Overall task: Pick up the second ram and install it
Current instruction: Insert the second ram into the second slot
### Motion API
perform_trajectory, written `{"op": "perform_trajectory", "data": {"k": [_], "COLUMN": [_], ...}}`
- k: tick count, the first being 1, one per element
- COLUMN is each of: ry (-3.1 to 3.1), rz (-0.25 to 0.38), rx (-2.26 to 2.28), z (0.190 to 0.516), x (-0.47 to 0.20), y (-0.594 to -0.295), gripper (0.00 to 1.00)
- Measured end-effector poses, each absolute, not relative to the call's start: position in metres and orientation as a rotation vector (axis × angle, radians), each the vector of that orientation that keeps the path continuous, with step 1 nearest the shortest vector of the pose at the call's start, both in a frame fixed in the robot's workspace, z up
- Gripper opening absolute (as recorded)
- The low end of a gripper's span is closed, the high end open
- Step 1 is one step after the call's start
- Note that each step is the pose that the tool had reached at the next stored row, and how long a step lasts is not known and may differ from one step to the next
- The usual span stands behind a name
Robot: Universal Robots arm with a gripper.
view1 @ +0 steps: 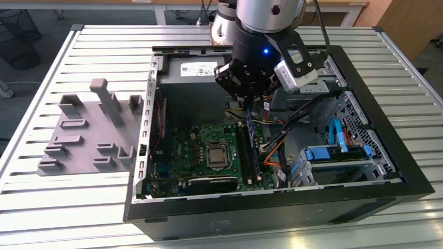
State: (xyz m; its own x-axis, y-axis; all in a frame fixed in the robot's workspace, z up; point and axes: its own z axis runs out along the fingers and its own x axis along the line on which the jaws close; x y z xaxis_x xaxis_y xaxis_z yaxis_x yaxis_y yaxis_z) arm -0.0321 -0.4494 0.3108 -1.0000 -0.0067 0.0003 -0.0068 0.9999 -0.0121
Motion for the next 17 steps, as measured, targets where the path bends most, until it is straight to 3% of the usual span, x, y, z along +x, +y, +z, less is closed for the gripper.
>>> {"op": "perform_trajectory", "data": {"k": [17], "ry": [-3.141], "rz": [0.019], "rx": [0.01], "z": [0.297], "x": [-0.03], "y": [-0.449], "gripper": [0.14]}}
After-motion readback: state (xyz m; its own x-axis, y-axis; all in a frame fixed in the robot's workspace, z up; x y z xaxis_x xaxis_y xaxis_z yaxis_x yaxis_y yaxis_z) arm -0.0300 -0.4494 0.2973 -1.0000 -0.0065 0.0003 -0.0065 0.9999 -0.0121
